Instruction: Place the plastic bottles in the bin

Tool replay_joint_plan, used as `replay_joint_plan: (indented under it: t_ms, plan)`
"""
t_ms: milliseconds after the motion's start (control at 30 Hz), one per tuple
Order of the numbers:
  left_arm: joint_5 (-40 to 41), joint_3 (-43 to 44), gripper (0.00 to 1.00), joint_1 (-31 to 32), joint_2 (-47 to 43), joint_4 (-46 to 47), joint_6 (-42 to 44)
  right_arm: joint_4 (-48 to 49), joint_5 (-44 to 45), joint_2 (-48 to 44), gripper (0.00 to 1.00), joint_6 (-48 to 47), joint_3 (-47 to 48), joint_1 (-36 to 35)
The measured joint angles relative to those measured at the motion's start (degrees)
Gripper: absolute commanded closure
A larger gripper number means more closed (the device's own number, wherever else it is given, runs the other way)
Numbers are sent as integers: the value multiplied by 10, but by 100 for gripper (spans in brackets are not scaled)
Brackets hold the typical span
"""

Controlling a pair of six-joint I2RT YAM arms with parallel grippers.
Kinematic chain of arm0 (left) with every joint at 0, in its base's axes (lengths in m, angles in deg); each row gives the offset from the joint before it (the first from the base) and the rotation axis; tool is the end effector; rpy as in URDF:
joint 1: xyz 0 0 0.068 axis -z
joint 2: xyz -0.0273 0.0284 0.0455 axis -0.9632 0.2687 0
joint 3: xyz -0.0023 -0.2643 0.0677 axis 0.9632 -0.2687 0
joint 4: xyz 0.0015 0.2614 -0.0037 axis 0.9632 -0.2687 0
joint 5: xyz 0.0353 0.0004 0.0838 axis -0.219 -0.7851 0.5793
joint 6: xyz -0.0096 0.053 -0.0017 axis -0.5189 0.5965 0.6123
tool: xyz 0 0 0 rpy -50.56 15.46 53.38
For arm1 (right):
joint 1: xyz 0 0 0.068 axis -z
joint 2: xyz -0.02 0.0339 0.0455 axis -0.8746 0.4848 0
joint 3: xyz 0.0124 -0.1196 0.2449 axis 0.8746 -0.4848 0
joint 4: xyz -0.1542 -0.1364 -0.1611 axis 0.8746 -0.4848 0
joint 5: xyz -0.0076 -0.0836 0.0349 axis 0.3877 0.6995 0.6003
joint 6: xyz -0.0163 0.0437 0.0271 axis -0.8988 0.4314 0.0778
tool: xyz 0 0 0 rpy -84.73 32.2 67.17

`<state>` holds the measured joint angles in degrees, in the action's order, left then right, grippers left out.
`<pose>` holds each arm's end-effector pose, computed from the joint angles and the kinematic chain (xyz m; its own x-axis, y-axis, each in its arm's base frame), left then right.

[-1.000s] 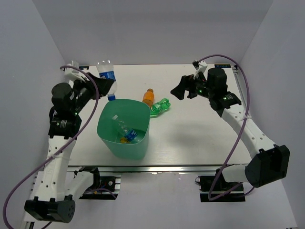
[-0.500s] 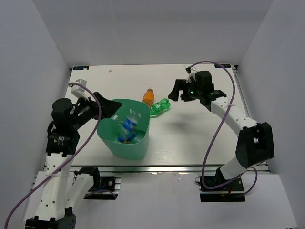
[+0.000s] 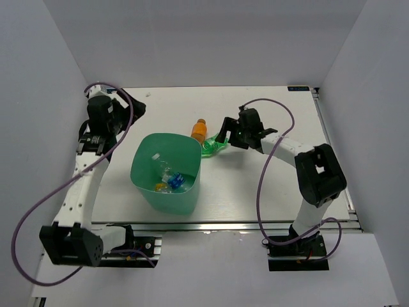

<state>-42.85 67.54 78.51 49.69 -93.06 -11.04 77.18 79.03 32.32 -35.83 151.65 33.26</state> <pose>0.2496 -0.0188 0.3871 -0.3351 -0.5993 -0.7270 -0.1427 0.7950 -0.5895 0.3445 0.1849 0.2176 -0.7327 0.2356 -0.6385 -0.1508 0.8587 0.4898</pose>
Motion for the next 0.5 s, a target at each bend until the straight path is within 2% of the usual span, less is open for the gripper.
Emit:
replay_joint_plan:
  t_ms: [200, 433, 500]
  plan:
    - [34, -9, 2, -52, 93, 46, -4, 34, 42, 52, 11, 58, 1, -16]
    - [32, -101, 2, -93, 78, 112, -1, 82, 87, 115, 11, 123, 39, -29]
    - [21, -135, 2, -94, 71, 134, -3, 100, 93, 129, 15, 142, 44, -31]
